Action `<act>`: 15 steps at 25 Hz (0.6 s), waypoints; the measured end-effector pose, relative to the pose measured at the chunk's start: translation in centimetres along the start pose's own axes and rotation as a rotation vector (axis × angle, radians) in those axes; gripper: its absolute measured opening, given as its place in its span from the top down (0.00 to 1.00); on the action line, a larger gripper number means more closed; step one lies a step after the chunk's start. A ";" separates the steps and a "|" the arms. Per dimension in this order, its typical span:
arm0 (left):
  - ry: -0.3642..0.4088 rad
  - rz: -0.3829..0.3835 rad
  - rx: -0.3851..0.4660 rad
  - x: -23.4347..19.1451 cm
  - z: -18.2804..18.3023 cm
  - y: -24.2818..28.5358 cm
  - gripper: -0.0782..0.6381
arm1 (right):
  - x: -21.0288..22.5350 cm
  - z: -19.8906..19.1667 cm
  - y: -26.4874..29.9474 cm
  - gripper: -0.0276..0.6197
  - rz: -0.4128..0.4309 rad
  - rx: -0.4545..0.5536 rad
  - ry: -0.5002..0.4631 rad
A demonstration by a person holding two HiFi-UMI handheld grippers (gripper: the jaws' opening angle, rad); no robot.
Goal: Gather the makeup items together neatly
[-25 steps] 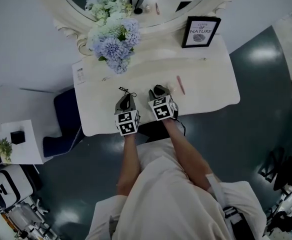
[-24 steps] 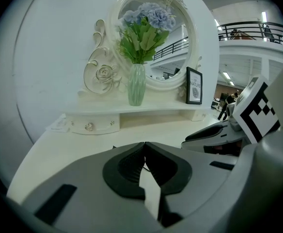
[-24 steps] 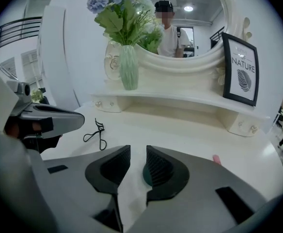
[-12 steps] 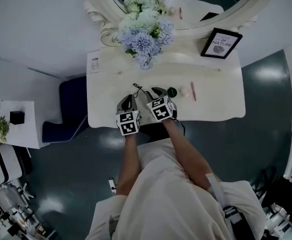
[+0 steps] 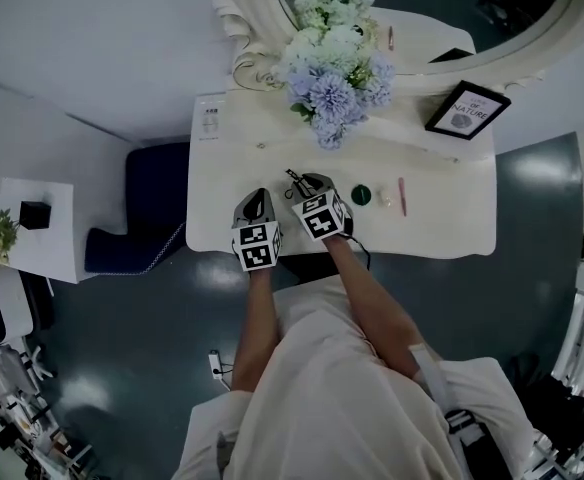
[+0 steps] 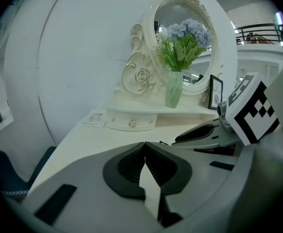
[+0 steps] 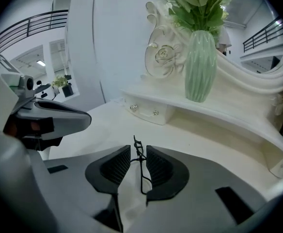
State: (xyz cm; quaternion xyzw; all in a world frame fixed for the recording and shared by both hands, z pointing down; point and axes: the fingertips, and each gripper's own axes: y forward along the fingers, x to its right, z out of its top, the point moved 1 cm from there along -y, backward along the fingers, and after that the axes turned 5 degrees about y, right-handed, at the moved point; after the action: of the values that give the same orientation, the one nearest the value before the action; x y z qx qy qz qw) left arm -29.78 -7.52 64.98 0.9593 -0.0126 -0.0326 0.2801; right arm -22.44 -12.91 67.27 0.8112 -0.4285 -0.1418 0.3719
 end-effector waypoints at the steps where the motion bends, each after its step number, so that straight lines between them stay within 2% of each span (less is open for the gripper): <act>1: -0.003 0.002 -0.001 -0.4 0.0 0.0 0.87 | -0.1 0.1 0.4 0.75 0.001 -0.008 -0.007; 8: -0.048 0.026 -0.006 -3.0 0.0 0.8 0.87 | -0.3 0.5 2.5 0.76 0.001 -0.067 -0.056; 15: -0.051 0.016 -0.007 -3.3 0.2 1.3 0.87 | -0.7 0.4 3.1 0.88 0.002 -0.089 -0.091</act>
State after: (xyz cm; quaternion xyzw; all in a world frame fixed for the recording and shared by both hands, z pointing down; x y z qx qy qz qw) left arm -33.10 -8.59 65.75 0.9571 -0.0271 -0.0548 0.2831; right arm -24.94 -13.67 69.18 0.7862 -0.4391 -0.1970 0.3877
